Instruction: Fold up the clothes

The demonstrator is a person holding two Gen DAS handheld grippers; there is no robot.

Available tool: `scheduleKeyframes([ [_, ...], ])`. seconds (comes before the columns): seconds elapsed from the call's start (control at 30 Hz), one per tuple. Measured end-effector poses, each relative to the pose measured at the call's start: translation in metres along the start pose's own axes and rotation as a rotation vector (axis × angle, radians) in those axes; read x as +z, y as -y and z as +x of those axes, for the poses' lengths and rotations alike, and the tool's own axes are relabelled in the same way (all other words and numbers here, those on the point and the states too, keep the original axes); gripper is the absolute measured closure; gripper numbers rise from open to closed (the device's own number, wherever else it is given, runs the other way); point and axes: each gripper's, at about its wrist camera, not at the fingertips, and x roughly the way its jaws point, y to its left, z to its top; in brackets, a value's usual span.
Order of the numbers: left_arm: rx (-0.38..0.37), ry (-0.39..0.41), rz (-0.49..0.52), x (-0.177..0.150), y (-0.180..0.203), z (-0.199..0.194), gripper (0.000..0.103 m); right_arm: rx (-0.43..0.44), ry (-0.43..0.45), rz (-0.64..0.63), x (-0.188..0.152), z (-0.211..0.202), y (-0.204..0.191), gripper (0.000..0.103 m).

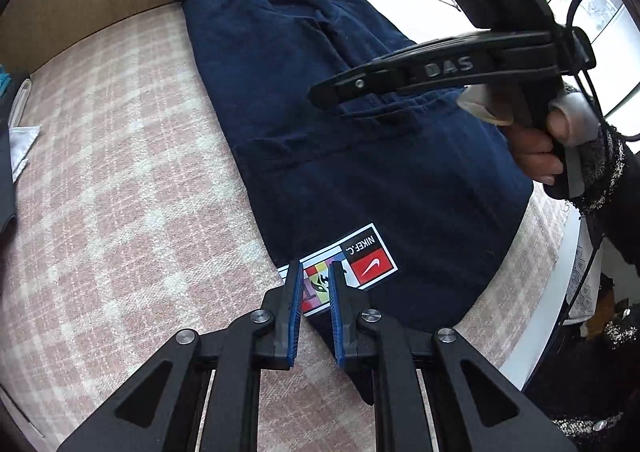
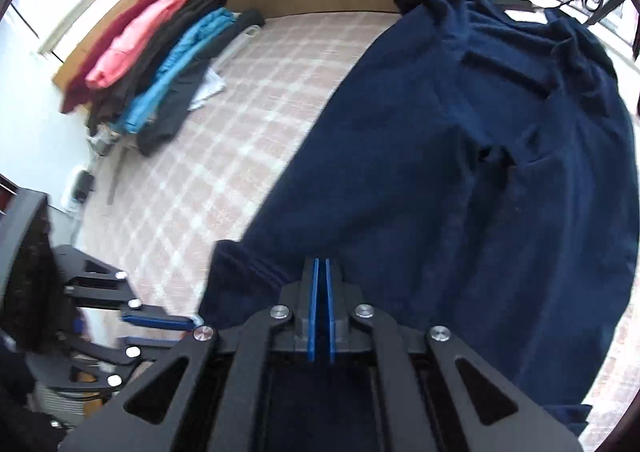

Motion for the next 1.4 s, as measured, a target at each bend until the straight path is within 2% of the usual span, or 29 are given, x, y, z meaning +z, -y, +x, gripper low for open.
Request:
scheduleKeyframes([
  [0.07, -0.003, 0.026, -0.004, 0.006, 0.001, -0.004, 0.091, 0.007, 0.021, -0.012, -0.007, -0.019, -0.004, 0.098],
  [0.1, -0.005, 0.039, -0.007, 0.01, 0.001, -0.007, 0.087, 0.008, 0.033, -0.019, -0.011, -0.028, -0.006, 0.098],
  [0.13, -0.007, 0.053, -0.009, 0.013, 0.002, -0.009, 0.086, 0.046, 0.028, -0.01, -0.015, -0.036, -0.005, 0.098],
  [0.17, -0.006, 0.058, 0.009, 0.018, 0.004, -0.007, 0.083, 0.036, 0.016, 0.001, -0.02, -0.038, 0.0, 0.098],
  [0.23, 0.058, 0.02, 0.048, 0.027, 0.003, 0.011, 0.082, -0.004, -0.009, 0.022, -0.031, -0.041, 0.01, 0.098],
  [0.3, 0.105, -0.025, 0.025, 0.029, -0.005, 0.019, 0.087, -0.044, -0.034, 0.043, -0.042, -0.043, 0.02, 0.098],
  [0.37, 0.131, -0.009, -0.019, 0.027, -0.012, 0.004, 0.088, -0.144, -0.048, 0.082, -0.059, -0.059, 0.038, 0.098],
  [0.47, 0.125, 0.025, -0.058, 0.002, -0.008, -0.031, 0.084, -0.21, 0.005, 0.167, -0.099, -0.107, 0.056, 0.097],
  [0.5, 0.12, 0.027, -0.061, -0.008, -0.003, -0.042, 0.081, -0.224, 0.009, 0.185, -0.115, -0.121, 0.059, 0.09],
  [0.53, 0.117, 0.022, -0.051, -0.018, 0.002, -0.05, 0.08, -0.238, 0.014, 0.203, -0.131, -0.135, 0.061, 0.075],
  [0.6, 0.132, 0.02, 0.021, -0.036, 0.021, -0.057, 0.078, -0.273, 0.014, 0.209, -0.159, -0.143, 0.055, 0.059],
  [0.63, 0.141, 0.021, 0.061, -0.044, 0.032, -0.06, 0.077, -0.289, 0.008, 0.201, -0.171, -0.144, 0.051, 0.058],
  [0.7, 0.148, 0.018, 0.136, -0.049, 0.054, -0.055, 0.069, -0.296, -0.008, 0.184, -0.184, -0.138, 0.048, 0.058],
  [0.8, 0.149, -0.008, 0.233, -0.044, 0.076, -0.035, 0.069, -0.299, -0.027, 0.142, -0.193, -0.125, 0.047, 0.058],
  [0.9, 0.204, -0.052, 0.344, -0.046, 0.088, -0.004, 0.069, -0.347, -0.075, 0.067, -0.197, -0.108, 0.046, 0.058],
  [0.97, 0.226, -0.075, 0.394, -0.048, 0.092, 0.006, 0.07, -0.377, -0.06, -0.008, -0.196, -0.104, 0.039, 0.058],
  [1.0, 0.226, -0.075, 0.403, -0.047, 0.093, 0.008, 0.074, -0.38, -0.075, -0.025, -0.195, -0.102, 0.039, 0.059],
  [1.03, 0.227, -0.075, 0.413, -0.047, 0.093, 0.01, 0.083, -0.395, -0.077, -0.039, -0.193, -0.102, 0.039, 0.071],
  [1.07, 0.219, -0.078, 0.407, -0.044, 0.091, 0.009, 0.095, -0.387, -0.086, -0.037, -0.19, -0.103, 0.04, 0.081],
  [1.1, 0.199, -0.081, 0.381, -0.04, 0.087, 0.006, 0.097, -0.375, -0.096, -0.033, -0.188, -0.104, 0.043, 0.089],
  [1.2, 0.145, -0.067, 0.31, -0.028, 0.076, -0.01, 0.098, -0.349, -0.1, -0.043, -0.178, -0.117, 0.043, 0.093],
  [1.4, 0.111, 0.011, 0.297, -0.007, 0.076, -0.058, 0.098, -0.341, -0.094, -0.083, -0.159, -0.143, 0.032, 0.094],
])
